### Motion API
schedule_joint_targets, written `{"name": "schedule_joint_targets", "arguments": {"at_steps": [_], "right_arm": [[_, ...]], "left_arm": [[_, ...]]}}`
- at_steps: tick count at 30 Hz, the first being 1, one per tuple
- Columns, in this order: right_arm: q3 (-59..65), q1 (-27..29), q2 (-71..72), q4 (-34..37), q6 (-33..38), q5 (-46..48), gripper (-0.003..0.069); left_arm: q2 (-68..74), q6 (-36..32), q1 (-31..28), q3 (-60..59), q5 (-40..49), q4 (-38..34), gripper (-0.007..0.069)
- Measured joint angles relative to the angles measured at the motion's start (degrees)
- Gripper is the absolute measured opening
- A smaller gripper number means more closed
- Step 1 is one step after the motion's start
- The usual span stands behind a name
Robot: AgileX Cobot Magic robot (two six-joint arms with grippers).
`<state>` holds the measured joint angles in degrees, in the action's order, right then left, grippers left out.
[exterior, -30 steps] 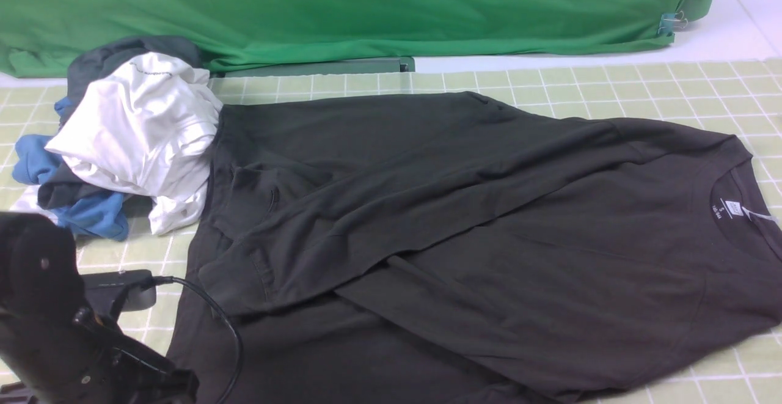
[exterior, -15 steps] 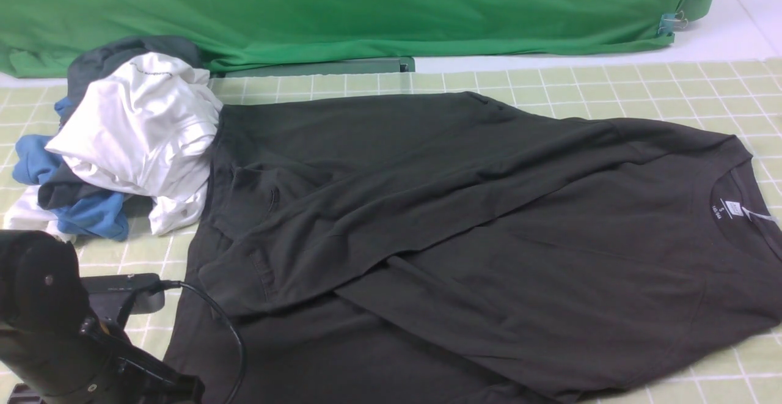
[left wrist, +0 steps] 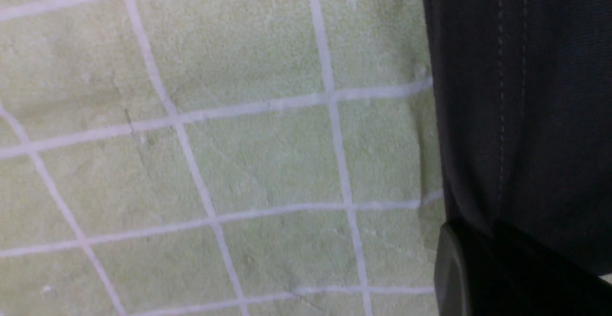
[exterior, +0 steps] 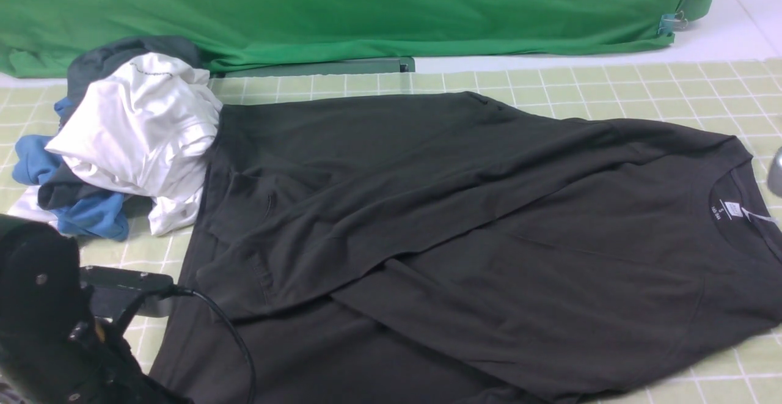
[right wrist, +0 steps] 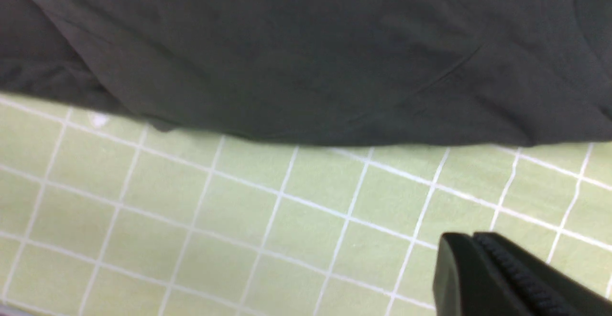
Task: Fold a long-sleeved shirt over a green coffee tablecloth.
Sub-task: 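Grasp the near edge of the shirt at its hem and shoulder corners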
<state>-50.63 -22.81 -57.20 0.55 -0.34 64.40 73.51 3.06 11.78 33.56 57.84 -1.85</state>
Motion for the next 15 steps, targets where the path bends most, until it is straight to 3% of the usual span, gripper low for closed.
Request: {"name": "schedule_joint_targets", "arguments": {"at_steps": [9, 12, 15], "right_arm": [[0.40, 0.00, -5.90, 0.00, 2.95, -0.39, 0.0031], [2.31, 0.00, -8.01, 1.20, 5.47, -1.92, 0.0069], [6.16, 0.00, -10.61, 9.21, 13.79, -4.13, 0.0229]], "left_arm": [[-6.59, 0.81, 0.23, 0.00, 6.35, 0.55, 0.0004], [-8.34, 0.81, 0.23, 0.00, 6.69, 0.50, 0.0004], [-9.71, 0.81, 0.23, 0.00, 6.94, 0.08, 0.0004]]}}
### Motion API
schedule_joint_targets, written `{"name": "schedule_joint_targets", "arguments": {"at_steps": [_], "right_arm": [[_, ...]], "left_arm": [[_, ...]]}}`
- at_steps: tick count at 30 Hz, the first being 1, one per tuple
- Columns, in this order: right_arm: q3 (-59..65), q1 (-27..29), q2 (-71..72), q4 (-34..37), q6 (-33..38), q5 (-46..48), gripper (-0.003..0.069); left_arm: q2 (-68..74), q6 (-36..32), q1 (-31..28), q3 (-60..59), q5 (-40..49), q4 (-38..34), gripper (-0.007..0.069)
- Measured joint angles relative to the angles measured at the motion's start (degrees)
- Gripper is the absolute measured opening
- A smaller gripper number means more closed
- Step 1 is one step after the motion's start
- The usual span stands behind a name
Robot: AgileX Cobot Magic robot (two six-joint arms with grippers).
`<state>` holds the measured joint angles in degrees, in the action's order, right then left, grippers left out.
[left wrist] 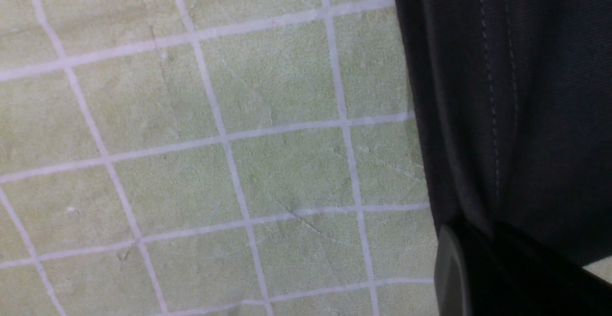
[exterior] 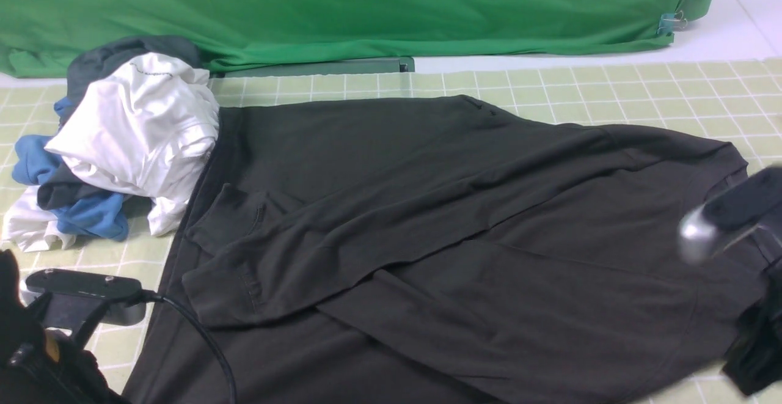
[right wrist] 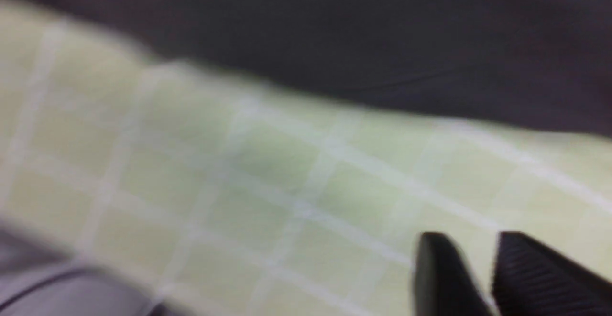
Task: Fold a long-sleeved shirt over a green coffee tablecloth.
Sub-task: 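Grasp the near edge of the shirt at its hem and shoulder corners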
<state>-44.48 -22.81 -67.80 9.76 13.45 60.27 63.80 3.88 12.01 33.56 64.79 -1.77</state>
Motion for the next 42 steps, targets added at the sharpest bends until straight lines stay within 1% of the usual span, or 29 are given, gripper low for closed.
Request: {"name": "schedule_joint_targets", "arguments": {"at_steps": [2, 3, 4, 5, 6, 7, 13, 15, 24, 32, 36, 38, 39, 40, 41, 42], "right_arm": [[3.13, 0.00, -1.06, 4.50, 5.82, -4.39, 0.0351], [3.46, 0.00, -1.17, 4.76, 6.27, -4.99, 0.0363], [5.96, 0.00, -2.22, 5.95, 8.60, -9.93, 0.0442], [6.20, 0.00, -2.38, 6.01, 9.01, -10.88, 0.0458], [7.18, 0.00, -3.68, 6.08, 9.82, -12.85, 0.0492], [7.68, 0.00, -5.06, 6.23, 10.44, -14.00, 0.0512], [7.95, 0.00, -11.03, 6.41, 13.35, -16.84, 0.0528], [7.95, 0.00, -12.71, 6.41, 13.59, -19.49, 0.0529], [7.95, 0.00, -15.06, 6.41, 14.25, -22.81, 0.0531], [7.95, 0.00, -17.79, 6.41, 18.60, -26.08, 0.0531], [7.95, 0.00, -19.38, 5.83, 18.81, -26.44, 0.0502], [7.67, 0.00, -20.03, 5.14, 18.82, -26.77, 0.0405], [7.32, 0.00, -20.18, 4.63, 18.82, -26.72, 0.0338], [7.02, 0.00, -20.25, 4.42, 18.76, -26.67, 0.0290], [6.59, -0.17, -20.25, 4.44, 18.84, -25.80, 0.0184], [6.19, -0.62, -20.25, 4.52, 18.99, -24.50, 0.0111]], "left_arm": [[-0.27, 0.00, 0.00, 0.00, 0.00, 0.00, 0.0004], [-0.28, 0.00, 0.00, 0.00, 0.00, 0.00, 0.0004], [-0.34, 0.00, 0.00, 0.00, -0.25, 0.00, 0.0004], [-0.34, 0.00, 0.00, 0.00, -0.28, 0.00, 0.0004], [-0.34, 0.00, 0.00, 0.00, -0.45, 0.00, 0.0004], [-0.34, 0.00, 0.00, 0.00, -0.59, 0.00, 0.0004], [-0.38, 1.49, 0.00, 0.00, -2.58, 0.00, 0.0004], [-0.38, 1.76, 0.00, 0.00, -2.70, 0.00, 0.0004], [-0.38, 3.16, 0.00, 0.00, -4.47, 0.00, 0.0004], [-0.38, 3.46, 0.00, 0.00, -5.73, 0.00, 0.0004], [-0.38, 4.13, 0.00, 0.00, -5.73, 0.00, 0.0004], [-0.38, 5.12, 0.00, 0.00, -5.84, 0.13, 0.0004], [-0.38, 5.18, 0.00, 0.00, -5.84, 0.20, 0.0004], [-0.38, 5.24, 0.00, 0.00, -5.84, 0.20, 0.0004], [-0.38, 5.37, 0.00, 0.00, -5.84, 0.20, 0.0004], [-0.38, 5.51, 0.00, 0.00, -5.84, 0.20, 0.0004]]}}
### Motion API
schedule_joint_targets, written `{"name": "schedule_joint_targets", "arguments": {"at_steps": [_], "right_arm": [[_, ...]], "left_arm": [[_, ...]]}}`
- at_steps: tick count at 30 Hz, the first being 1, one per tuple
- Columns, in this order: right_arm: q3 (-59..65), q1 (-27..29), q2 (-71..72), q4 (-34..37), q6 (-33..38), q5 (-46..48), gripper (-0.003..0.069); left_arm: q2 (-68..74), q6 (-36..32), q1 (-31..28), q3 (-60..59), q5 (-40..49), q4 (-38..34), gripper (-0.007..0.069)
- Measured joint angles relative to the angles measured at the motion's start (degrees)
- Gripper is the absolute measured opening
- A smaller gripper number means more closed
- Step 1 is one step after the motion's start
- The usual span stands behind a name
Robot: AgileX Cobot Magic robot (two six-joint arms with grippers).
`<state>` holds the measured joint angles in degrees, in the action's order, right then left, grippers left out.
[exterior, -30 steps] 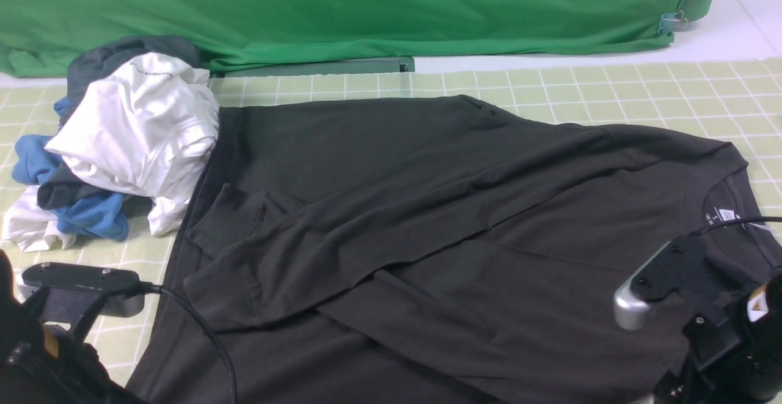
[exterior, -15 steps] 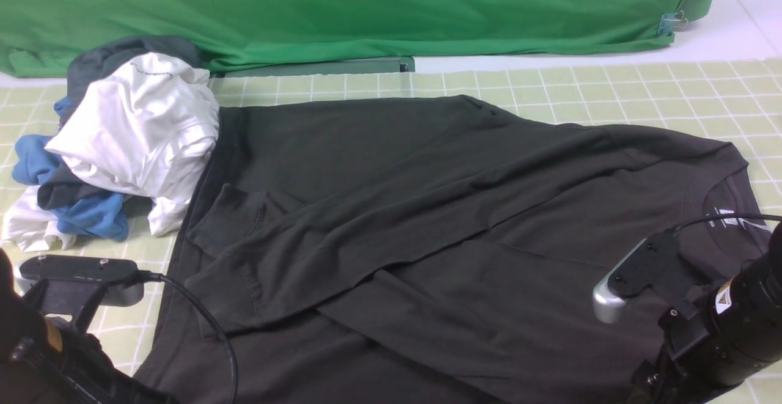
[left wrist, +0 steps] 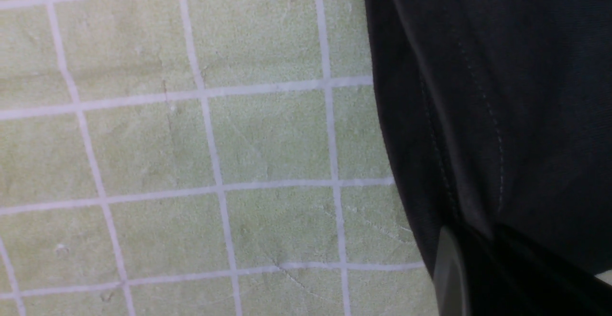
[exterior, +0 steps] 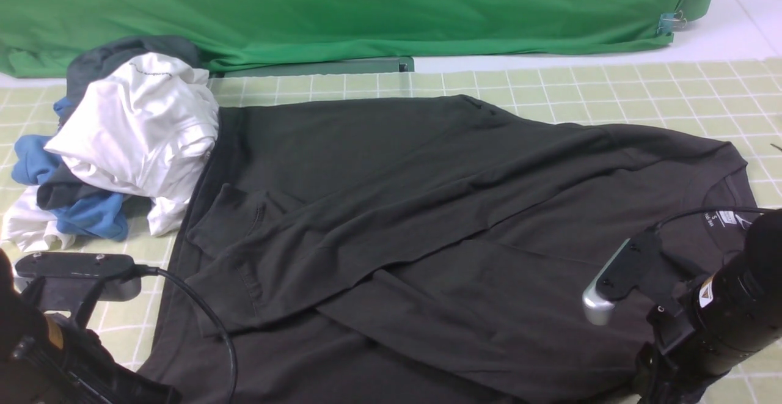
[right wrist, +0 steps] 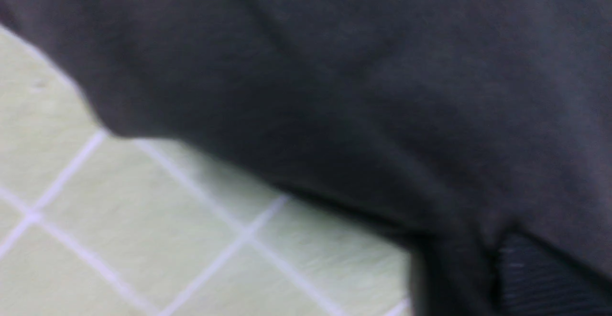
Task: Fold a long-sleeved shirt over a green coffee tablecloth.
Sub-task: 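Grasp the near edge of the shirt at its hem and shoulder corners, then fold the black garment in half by bringing its near edge over to the far edge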
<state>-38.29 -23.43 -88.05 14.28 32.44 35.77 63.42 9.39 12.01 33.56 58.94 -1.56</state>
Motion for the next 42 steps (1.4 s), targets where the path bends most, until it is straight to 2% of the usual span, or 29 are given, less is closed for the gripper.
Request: {"name": "schedule_joint_targets", "arguments": {"at_steps": [2, 5, 14, 18, 21, 27, 33, 42], "right_arm": [[-0.68, -0.79, 0.37, 0.00, 0.23, 2.41, 0.0047], [-1.13, -1.40, 2.07, 0.00, 0.59, 6.01, 0.0020], [-1.17, -1.69, 14.98, -1.80, -3.51, 17.08, 0.0015], [-1.25, -1.69, 20.52, -2.87, -4.67, 17.87, 0.0015], [-2.79, -1.69, 22.22, -6.30, -8.49, 18.29, 0.0015], [-8.10, -1.62, 22.36, -12.30, -12.34, 18.41, 0.0015], [-14.29, 0.90, 19.83, -12.97, -12.88, 17.46, 0.0015], [-22.89, 2.47, 6.25, -13.56, -12.51, 17.58, 0.0014]], "left_arm": [[0.00, 0.28, 0.00, 0.00, 0.22, 0.00, 0.0004], [-0.21, 0.46, 0.00, 0.00, 1.29, 0.00, 0.0004], [-10.11, 0.96, 0.00, 0.00, 5.42, -1.74, 0.0004], [-12.85, 2.65, 0.00, 2.45, 6.36, -1.84, 0.0004], [-12.34, 2.95, 0.00, 5.66, 5.15, -1.42, 0.0004], [-5.01, 5.04, 0.00, 14.47, -1.78, 1.57, 0.0004], [7.24, 5.27, 0.00, 24.17, -5.39, 2.63, 0.0004], [23.34, 5.44, -1.72, 39.72, -7.78, 4.27, 0.0004]]}}
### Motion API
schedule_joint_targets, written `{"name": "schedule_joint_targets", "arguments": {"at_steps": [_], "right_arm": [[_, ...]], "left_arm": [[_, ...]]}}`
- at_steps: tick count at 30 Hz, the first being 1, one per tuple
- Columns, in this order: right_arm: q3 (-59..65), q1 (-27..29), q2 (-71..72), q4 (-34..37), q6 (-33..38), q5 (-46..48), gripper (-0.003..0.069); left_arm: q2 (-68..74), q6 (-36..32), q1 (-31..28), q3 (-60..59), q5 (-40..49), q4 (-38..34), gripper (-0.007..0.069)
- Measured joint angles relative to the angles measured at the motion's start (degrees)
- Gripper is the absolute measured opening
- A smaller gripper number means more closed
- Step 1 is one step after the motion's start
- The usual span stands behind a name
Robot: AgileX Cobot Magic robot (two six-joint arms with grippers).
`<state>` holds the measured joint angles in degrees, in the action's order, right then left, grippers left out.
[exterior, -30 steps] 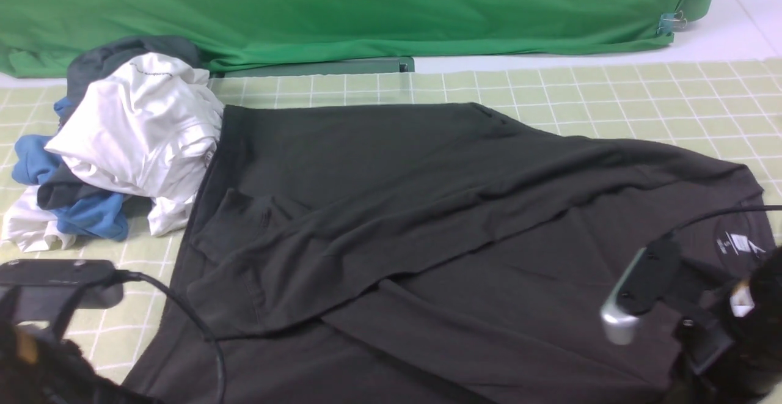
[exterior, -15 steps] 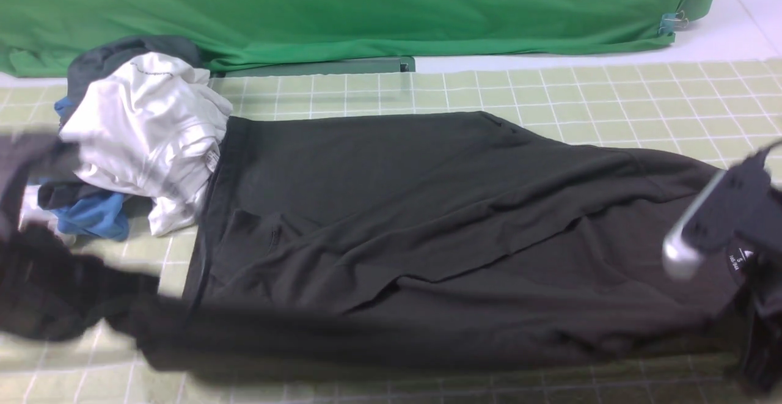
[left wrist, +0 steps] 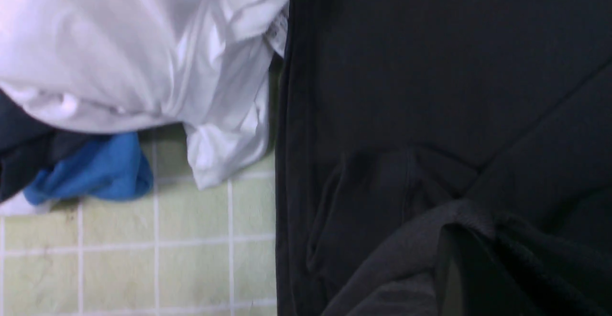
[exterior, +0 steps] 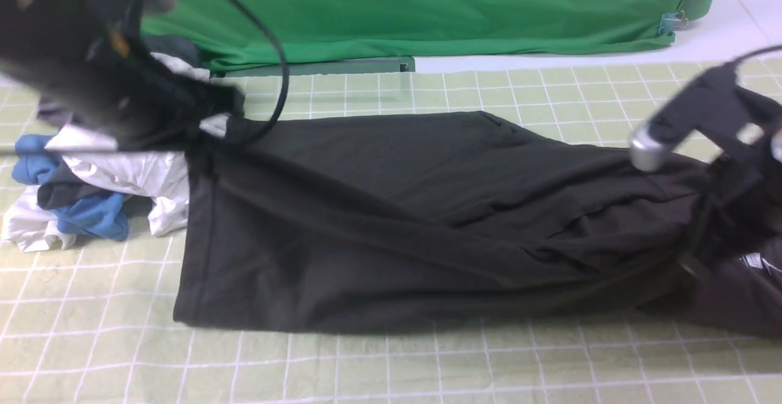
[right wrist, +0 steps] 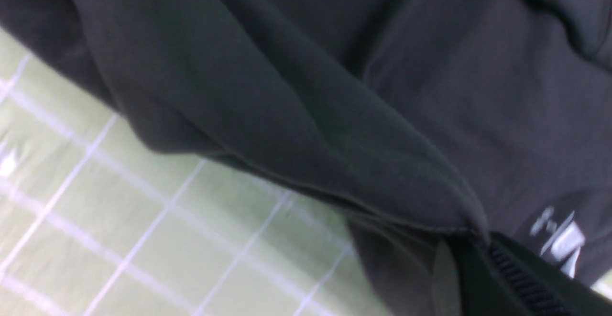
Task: Fold a long-sleeved shirt over a green coffee tablecloth.
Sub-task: 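Fold the black garment in half by bringing its near edge over to the far edge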
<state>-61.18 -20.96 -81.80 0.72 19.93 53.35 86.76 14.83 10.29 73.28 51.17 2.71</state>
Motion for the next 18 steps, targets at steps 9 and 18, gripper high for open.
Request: {"name": "schedule_joint_targets", "arguments": {"at_steps": [9, 18], "right_arm": [[-15.76, 2.54, -16.32, 0.00, 0.00, 0.00, 0.0014], [-33.77, 5.91, -32.82, 0.00, 1.66, 0.35, 0.0014]], "left_arm": [[14.69, -1.84, -6.19, 13.83, -0.14, -4.64, 0.0004], [27.92, -1.27, -10.29, 25.44, -0.20, -9.25, 0.0004]]}}
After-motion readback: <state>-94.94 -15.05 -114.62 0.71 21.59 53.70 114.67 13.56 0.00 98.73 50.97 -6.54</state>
